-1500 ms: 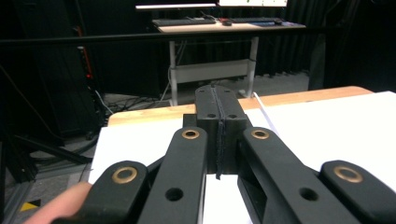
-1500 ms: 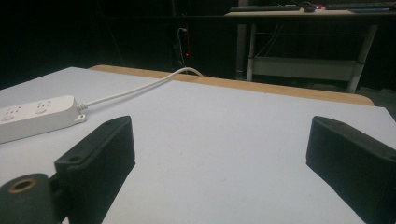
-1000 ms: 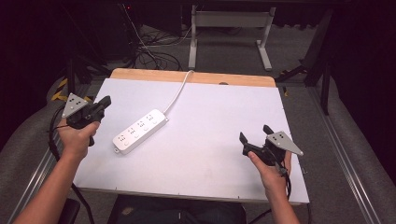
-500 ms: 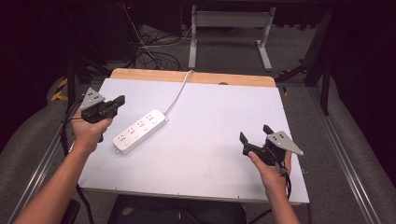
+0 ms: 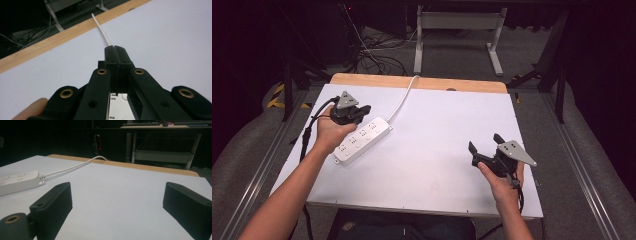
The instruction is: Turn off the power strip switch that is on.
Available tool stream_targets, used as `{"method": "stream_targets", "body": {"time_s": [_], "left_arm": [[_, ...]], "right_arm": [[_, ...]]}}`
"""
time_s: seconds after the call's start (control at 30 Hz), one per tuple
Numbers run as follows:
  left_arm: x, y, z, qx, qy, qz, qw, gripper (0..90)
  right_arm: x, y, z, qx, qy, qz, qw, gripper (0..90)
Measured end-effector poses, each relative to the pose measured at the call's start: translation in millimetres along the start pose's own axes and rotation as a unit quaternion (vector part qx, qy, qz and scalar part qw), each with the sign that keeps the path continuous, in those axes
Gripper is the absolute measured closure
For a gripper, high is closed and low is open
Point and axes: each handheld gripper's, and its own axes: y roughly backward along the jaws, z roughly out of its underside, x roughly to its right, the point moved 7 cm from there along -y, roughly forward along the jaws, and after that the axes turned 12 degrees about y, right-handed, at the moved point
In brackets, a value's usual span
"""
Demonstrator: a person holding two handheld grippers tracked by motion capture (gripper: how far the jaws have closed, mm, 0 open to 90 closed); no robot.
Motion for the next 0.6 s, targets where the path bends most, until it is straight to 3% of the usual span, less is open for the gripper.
{"method": "stream_targets", "body": {"time_s": [0.1, 0.23, 0.4, 0.6], "left_arm": [[0.2, -9.5, 7.0, -0.024, -0.004, -0.004, 0.9997, 89.9], [5.6, -21.8, 15.5, -0.054, -0.004, 0.007, 0.9985, 90.0], [11.2, -39.1, 30.4, -0.108, -0.012, 0.006, 0.9940, 89.9], [8.2, -47.9, 39.1, -0.138, -0.011, 0.003, 0.9904, 89.9]], "right_arm": [[-0.4, -0.7, 0.0, 0.000, 0.002, -0.001, 1.0000, 9.1], [-1.1, -1.3, 0.2, -0.001, 0.001, -0.002, 1.0000, 9.2], [-1.0, -1.6, -0.1, 0.000, 0.002, -0.001, 1.0000, 9.2], [-2.1, -1.4, 0.2, -0.003, 0.005, -0.002, 1.0000, 9.2]]}}
